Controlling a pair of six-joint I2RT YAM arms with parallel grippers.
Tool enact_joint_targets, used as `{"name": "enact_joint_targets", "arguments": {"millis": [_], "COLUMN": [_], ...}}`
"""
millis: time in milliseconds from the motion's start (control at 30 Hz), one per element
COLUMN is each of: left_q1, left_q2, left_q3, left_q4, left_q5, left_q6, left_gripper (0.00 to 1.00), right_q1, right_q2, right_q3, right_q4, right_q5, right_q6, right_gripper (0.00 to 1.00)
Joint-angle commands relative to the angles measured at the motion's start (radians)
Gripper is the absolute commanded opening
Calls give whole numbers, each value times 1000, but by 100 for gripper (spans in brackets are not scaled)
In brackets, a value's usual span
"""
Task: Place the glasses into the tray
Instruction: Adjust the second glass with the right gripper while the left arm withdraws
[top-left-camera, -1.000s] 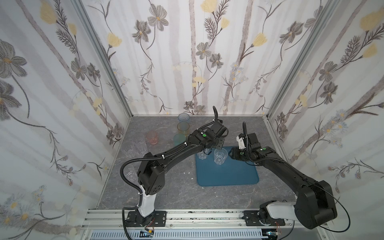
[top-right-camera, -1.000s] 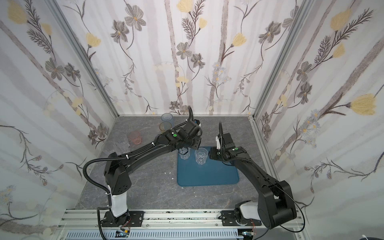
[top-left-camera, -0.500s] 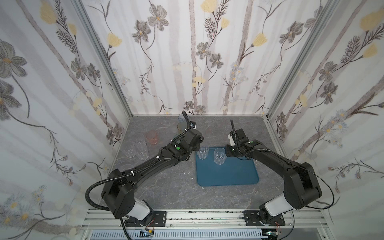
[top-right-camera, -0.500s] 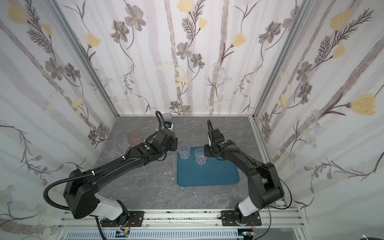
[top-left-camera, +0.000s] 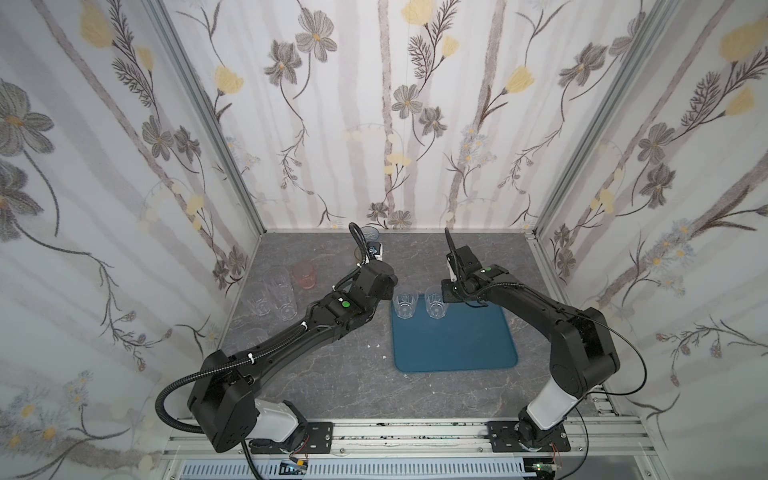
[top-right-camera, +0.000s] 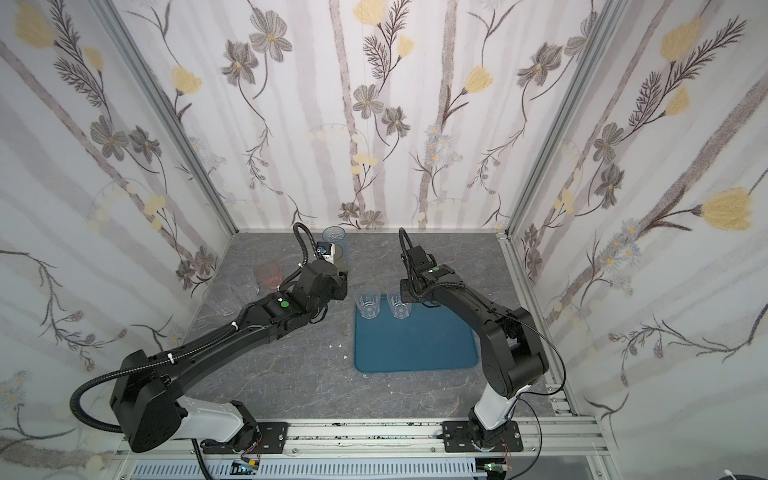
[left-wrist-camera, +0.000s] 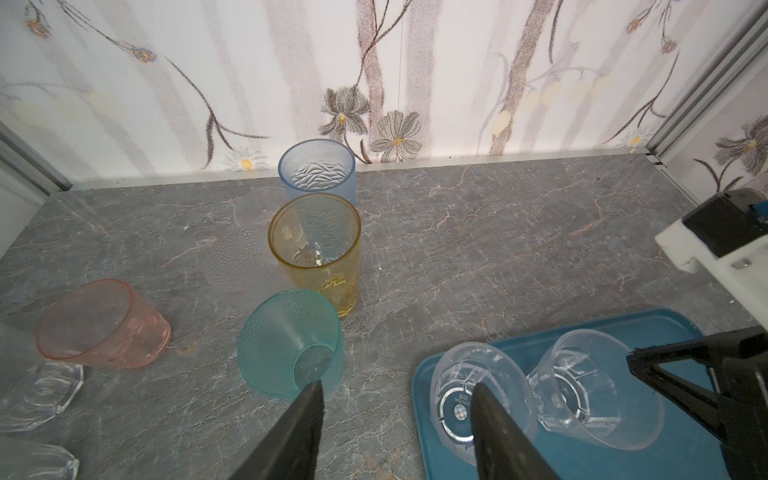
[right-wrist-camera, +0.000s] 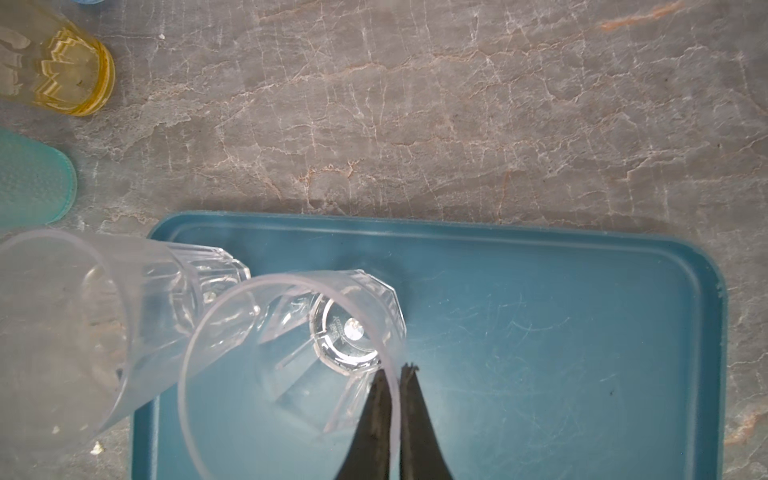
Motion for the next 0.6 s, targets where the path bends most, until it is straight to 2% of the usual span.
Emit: {"name": "enact_joint_targets", "arguments": {"millis": [0, 267, 300, 433, 500, 567], "left_q1": [7, 17, 20, 41, 80, 145], "left_q2": [-12, -29, -30, -38, -45, -49], "left_q3": [-10, -28, -30, -32, -26, -10], "left_q4": [29, 33, 35, 35, 33, 32], "left_q5": [-27, -8, -8, -14, 13, 86], "left_q6": [-2, -2, -2, -13, -23, -32], "left_gripper": [59, 63, 64, 71, 73, 73], "right_q1": [6, 6, 6, 5, -1, -18], "right_q2": [27, 39, 36, 4, -30, -72], "right_q3": [31, 41, 41, 48, 53, 50], "right_q4": [-2, -1, -3, -8, -8, 1], "right_q5": [23, 41, 45, 32, 14, -23], "right_q6": [-11, -6, -6, -8, 2, 24], "right_gripper": [6, 11, 14, 38, 43, 44]}}
